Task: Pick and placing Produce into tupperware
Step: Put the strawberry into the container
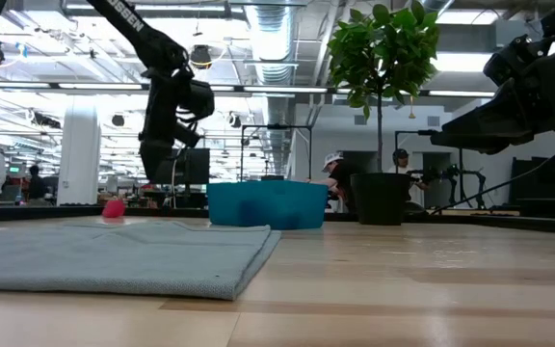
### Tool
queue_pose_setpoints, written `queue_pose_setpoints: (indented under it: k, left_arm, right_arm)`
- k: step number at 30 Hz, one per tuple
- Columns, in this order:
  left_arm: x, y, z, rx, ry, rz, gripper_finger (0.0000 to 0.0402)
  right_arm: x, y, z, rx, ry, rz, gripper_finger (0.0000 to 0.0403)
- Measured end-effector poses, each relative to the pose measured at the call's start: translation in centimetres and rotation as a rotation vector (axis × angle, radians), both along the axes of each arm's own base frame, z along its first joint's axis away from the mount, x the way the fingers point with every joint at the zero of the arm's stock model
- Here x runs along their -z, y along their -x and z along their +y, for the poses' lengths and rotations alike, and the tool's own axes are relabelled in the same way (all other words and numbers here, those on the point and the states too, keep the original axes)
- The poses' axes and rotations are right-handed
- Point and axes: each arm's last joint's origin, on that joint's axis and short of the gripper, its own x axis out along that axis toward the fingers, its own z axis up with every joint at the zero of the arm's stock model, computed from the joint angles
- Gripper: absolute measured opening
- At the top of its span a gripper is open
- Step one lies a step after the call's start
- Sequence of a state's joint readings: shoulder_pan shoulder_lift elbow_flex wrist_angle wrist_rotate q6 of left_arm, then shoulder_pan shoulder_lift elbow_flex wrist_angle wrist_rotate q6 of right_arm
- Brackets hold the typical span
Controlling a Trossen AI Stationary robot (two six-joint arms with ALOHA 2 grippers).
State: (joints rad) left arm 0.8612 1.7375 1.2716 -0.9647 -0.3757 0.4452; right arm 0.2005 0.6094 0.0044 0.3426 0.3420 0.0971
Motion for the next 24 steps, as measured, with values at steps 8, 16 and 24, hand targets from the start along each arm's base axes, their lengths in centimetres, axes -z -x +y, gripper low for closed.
queue_pose_setpoints:
  k: [8, 16, 24]
  left_arm:
    - [0.1, 2.6, 2.0, -0.24, -0.005, -0.099, 0.0182]
    - [0.1, 3.4, 2.2, -0.296, 0.03, -0.114, 0.0221]
    - [1.7, 3.3, 2.5, -0.293, 0.082, -0.093, 0.0199]
  right_arm:
    - [0.0, 0.0, 0.0, 0.0, 0.0, 0.0, 0.0274]
    - [0.0, 0.0, 0.0, 0.0, 0.0, 0.0, 0.0274]
    - [0.0, 0.0, 0.0, 0.0, 0.0, 0.0, 0.0274]
